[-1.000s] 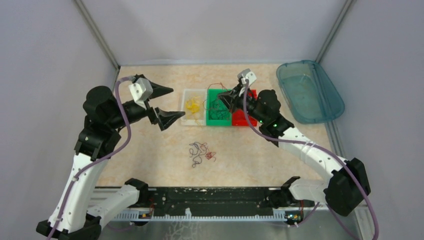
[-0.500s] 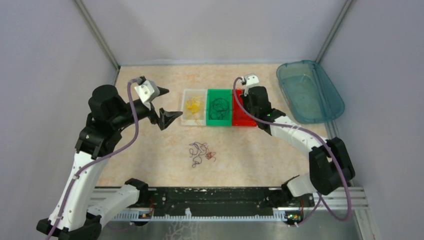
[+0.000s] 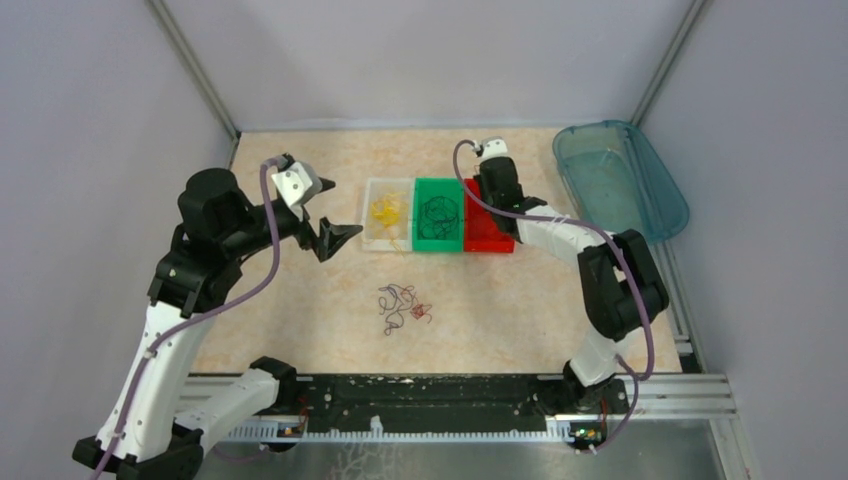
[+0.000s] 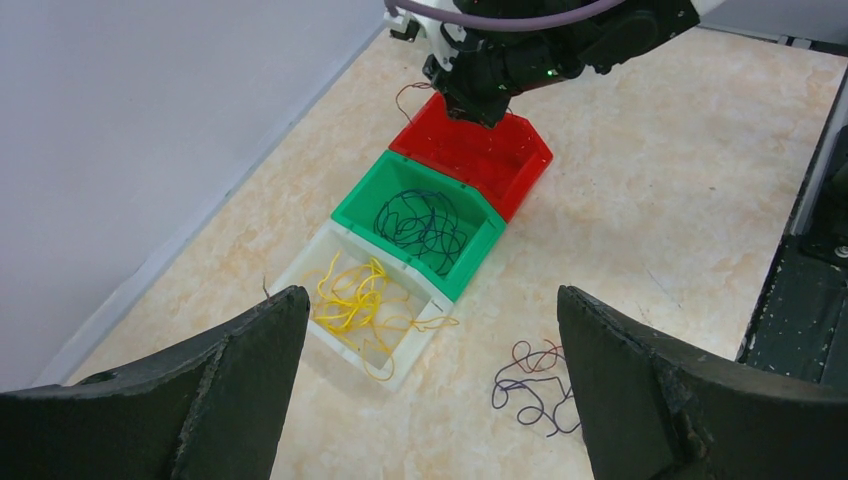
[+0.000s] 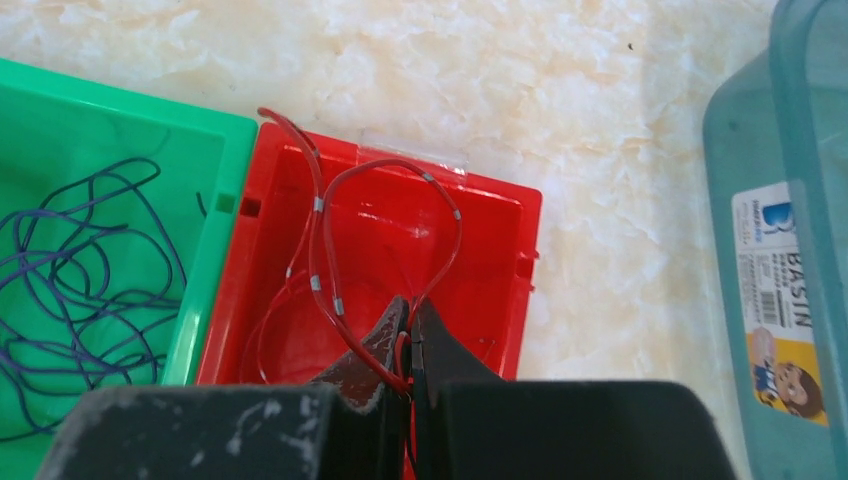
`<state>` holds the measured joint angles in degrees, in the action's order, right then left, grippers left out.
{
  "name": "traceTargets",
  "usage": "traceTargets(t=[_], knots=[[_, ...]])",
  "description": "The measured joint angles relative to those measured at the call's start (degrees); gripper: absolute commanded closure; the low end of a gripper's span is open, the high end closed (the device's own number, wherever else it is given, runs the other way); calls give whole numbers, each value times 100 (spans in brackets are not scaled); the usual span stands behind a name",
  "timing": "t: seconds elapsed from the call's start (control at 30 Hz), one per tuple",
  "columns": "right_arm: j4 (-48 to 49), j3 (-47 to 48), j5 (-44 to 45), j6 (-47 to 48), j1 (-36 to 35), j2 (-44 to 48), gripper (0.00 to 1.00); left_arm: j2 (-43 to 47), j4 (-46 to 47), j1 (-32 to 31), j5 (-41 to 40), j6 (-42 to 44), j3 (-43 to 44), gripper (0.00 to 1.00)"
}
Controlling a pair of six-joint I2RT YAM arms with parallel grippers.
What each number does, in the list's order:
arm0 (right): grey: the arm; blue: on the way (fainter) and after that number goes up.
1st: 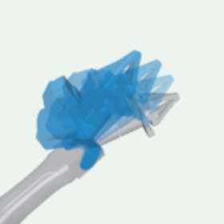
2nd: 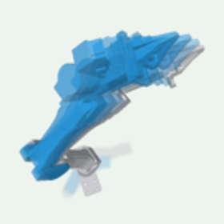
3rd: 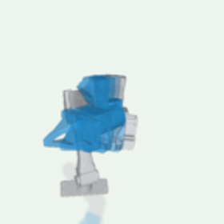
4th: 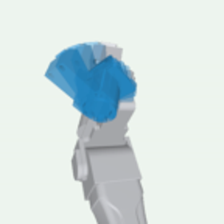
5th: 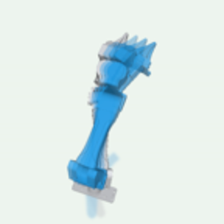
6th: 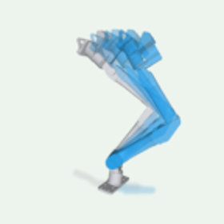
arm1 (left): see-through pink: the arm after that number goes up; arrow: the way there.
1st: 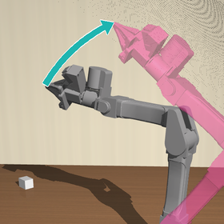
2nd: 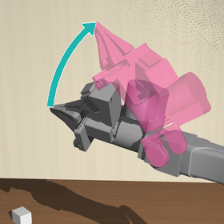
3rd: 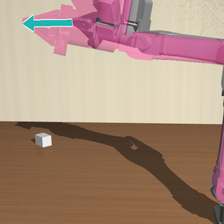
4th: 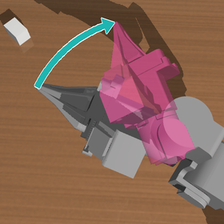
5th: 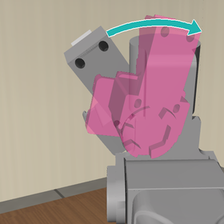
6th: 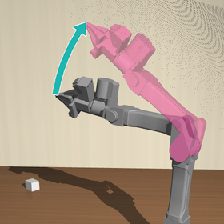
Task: Untangle the cables
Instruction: Place the cable in the bin.
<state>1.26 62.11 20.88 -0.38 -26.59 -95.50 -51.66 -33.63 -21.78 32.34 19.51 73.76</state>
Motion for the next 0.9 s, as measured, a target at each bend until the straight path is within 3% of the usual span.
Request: traceTargets(t=[0.03, 0.07, 0.13, 0.27, 0.3, 0.33, 0.37, 0.63, 0.9], knots=[[15, 68, 0, 0, 4, -107, 99, 2, -7, 0, -9, 20, 11, 1], [28, 114, -11, -2, 9, -212, 92, 4, -24, 0, -17, 42, 28, 1], [17, 212, -52, -4, 11, -343, 70, 7, -31, 0, -26, 85, 44, 1], [-85, 452, -138, -79, 13, -518, 60, 7, -85, 0, -31, 138, 66, 1], [-85, 457, -144, -94, 13, -518, 37, 7, -105, 0, -33, 151, 70, 1], [-70, 457, -144, -129, 13, -509, 6, 7, -118, 0, -35, 162, 74, 1], [-50, 457, -144, -162, 13, -509, 2, 7, -136, 0, -37, 177, 83, 1], [-107, 455, -85, -271, 15, -332, 1, 2, -153, 0, -63, 264, 160, 1], [-131, 455, -354, -450, 15, 568, 1, 2, -153, 0, -94, 269, 160, 1]])
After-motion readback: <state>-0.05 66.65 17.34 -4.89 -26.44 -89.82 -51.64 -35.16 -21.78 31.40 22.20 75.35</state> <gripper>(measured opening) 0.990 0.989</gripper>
